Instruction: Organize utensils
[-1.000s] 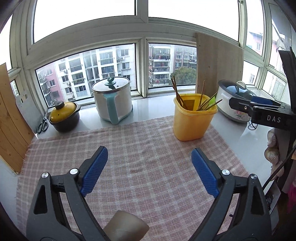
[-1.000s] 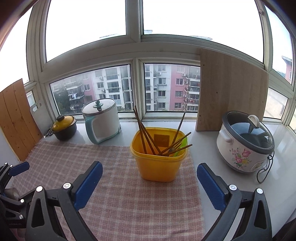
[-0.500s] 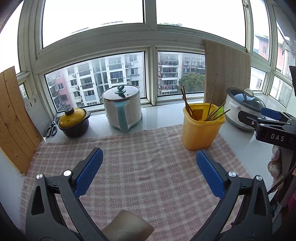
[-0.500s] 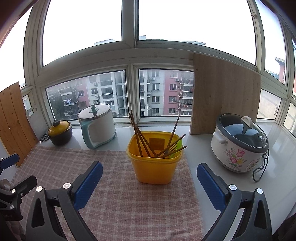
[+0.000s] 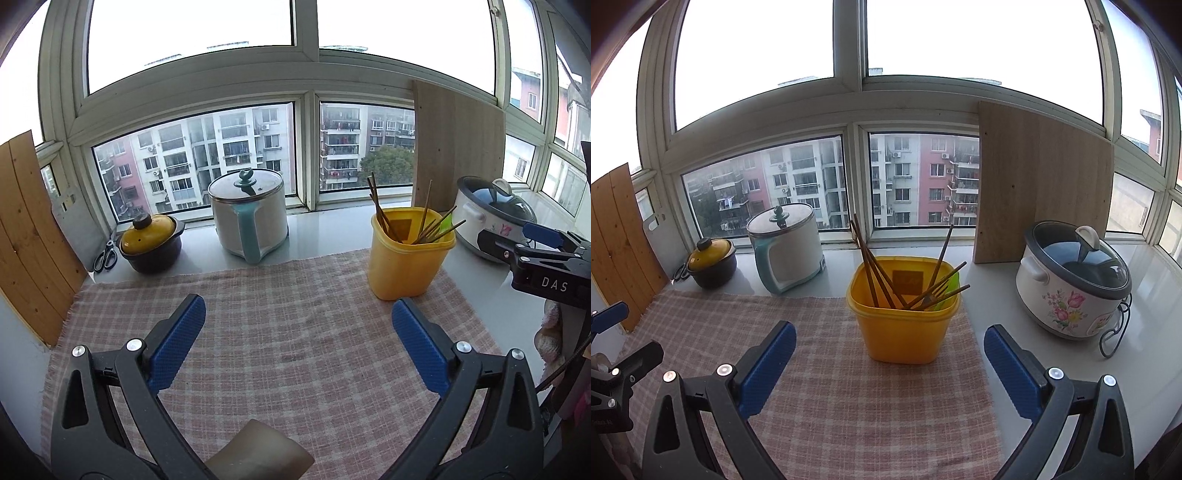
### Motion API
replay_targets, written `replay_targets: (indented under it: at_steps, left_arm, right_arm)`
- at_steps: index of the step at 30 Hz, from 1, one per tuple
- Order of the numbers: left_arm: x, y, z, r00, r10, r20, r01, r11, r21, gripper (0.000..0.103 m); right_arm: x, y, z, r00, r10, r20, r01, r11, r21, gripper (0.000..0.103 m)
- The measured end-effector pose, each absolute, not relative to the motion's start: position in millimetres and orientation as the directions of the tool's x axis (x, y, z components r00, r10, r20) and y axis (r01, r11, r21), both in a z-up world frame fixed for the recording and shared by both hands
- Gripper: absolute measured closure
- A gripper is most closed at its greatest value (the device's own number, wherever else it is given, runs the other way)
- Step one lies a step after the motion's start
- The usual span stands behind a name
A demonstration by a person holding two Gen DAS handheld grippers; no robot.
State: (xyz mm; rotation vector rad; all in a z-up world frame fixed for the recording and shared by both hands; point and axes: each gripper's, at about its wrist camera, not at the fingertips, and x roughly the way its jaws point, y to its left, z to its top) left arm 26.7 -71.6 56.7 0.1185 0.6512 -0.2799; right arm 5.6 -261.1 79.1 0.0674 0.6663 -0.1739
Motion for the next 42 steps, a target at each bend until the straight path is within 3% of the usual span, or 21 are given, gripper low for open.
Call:
replay_targets:
  at_steps: [42]
  left_arm:
    - [39.2,-69.7,43.9,0.755,-0.196,-0.626,0.283,0.958,0.043,0.000]
  right_arm:
    - [19.3,-263.0,61.7,0.750,-0.129,-0.649,0.179,0.984,0.011,0.000]
